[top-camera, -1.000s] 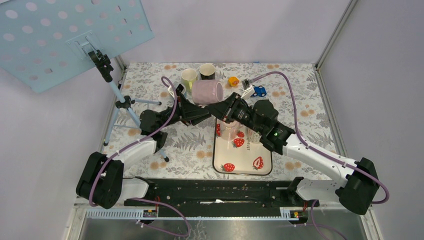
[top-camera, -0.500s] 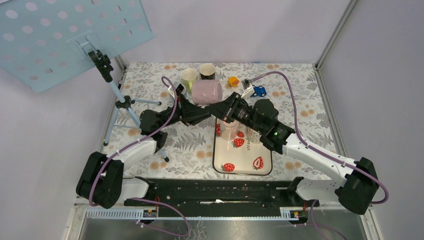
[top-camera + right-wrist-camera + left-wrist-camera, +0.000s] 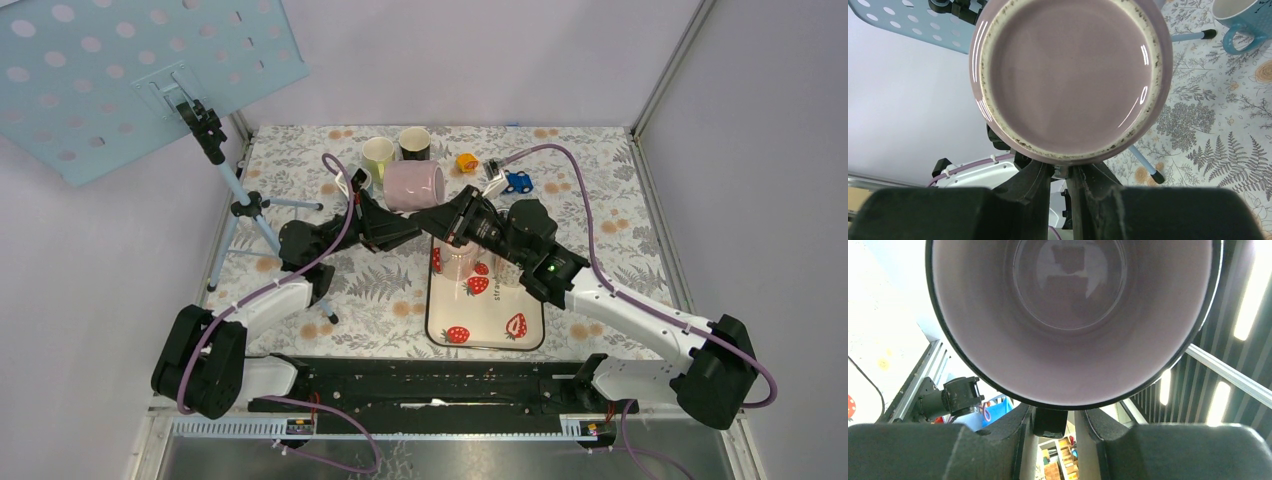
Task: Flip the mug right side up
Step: Turn over the cup on the tray.
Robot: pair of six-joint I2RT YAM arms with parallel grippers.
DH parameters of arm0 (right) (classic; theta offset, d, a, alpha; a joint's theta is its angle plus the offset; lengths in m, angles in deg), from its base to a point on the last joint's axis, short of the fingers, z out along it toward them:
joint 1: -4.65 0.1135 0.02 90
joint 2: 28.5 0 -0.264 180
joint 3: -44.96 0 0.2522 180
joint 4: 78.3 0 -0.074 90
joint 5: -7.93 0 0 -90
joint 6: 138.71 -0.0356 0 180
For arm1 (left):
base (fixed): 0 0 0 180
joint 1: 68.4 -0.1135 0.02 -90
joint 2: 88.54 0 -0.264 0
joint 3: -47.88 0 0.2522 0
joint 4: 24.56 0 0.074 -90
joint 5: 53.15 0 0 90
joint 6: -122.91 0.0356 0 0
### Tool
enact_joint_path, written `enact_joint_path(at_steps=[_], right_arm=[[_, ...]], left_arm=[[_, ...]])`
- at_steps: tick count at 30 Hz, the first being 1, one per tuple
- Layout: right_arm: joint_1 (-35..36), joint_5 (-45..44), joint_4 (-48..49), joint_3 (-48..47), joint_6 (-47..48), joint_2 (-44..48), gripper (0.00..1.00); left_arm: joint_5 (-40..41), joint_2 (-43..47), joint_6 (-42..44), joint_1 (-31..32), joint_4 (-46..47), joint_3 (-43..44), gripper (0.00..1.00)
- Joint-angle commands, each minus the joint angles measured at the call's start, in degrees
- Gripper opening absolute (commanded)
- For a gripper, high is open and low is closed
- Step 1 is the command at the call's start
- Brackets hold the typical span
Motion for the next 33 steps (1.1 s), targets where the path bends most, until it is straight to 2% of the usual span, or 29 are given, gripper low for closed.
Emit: enact_joint_path(at_steps=[1, 6, 10, 18, 22, 33], right_arm=[[-0.12, 1.9, 5.64, -0.44, -0.47, 2.12, 0.0], [-0.37, 1.36, 5.33, 0.13, -0.48, 3.02, 0.0], [-0.48, 1.46, 4.98, 0.17, -0.38, 3.36, 0.0], [-0.47, 1.63, 5.15, 0.61, -0.65, 3.49, 0.0], [-0.49, 1.73, 5.24, 0.79, -0.81, 3.36, 0.0], [-0.54, 2.45, 3.94, -0.08, 0.23, 2.96, 0.0]], left_arm=[[-0.72, 1.84, 3.56, 0.32, 2.44, -0.29, 0.31], [-0.81, 2.79, 5.04, 0.15, 0.2, -0.15, 0.39], [-0.81, 3.44, 5.82, -0.22, -1.16, -0.24, 0.39], [-0.48, 4.03, 5.88, -0.67, -1.29, -0.5, 0.29], [-0.67, 3.92, 5.84, -0.67, -0.91, -0.29, 0.2], [-0.77, 4.34, 7.43, -1.0, -3.49, -0.07, 0.14]])
